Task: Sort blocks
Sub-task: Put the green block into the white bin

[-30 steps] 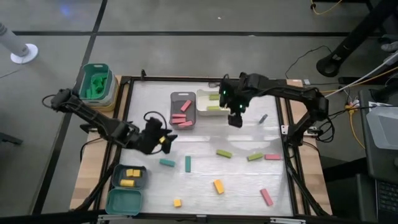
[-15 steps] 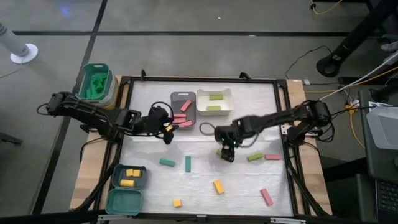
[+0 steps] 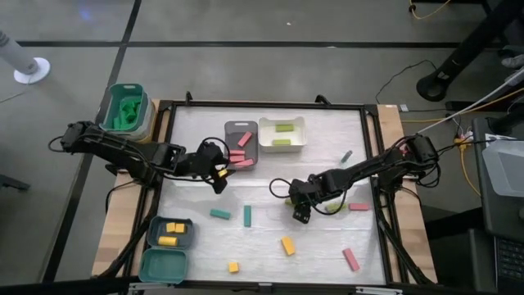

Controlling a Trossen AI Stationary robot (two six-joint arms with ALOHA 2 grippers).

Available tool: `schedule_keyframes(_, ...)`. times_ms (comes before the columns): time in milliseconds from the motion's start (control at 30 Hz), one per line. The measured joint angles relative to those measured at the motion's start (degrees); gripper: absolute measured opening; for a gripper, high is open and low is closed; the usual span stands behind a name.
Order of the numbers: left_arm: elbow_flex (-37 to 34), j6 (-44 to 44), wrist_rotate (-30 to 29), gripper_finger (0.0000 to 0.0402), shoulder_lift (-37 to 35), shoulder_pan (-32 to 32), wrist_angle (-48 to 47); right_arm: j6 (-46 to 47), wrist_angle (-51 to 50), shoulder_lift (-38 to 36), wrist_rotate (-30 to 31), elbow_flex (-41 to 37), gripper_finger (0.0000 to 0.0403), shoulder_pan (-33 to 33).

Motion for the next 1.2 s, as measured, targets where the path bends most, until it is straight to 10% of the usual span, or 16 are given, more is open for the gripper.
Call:
schedule_keyframes(633, 0.0, 1.62, 1.25, 0.0194, 0.02, 0.0, 0.0, 1.72, 5.09, 1.24, 4.35, -5.93, 0.0258, -0.02)
schedule_keyframes(1033, 0.0, 1.62, 1.22, 0.0194, 0.02, 0.0, 0.0, 1.57, 6.06, 2.51, 7.27, -3.53, 0.0056, -0.42)
schedule_keyframes(1200, 0.0, 1.62, 1.22, 0.0194, 0.04, 0.0, 0.21, -1.34, 7.14, 2.12, 8.97, 1.48, 0.0054, -3.15)
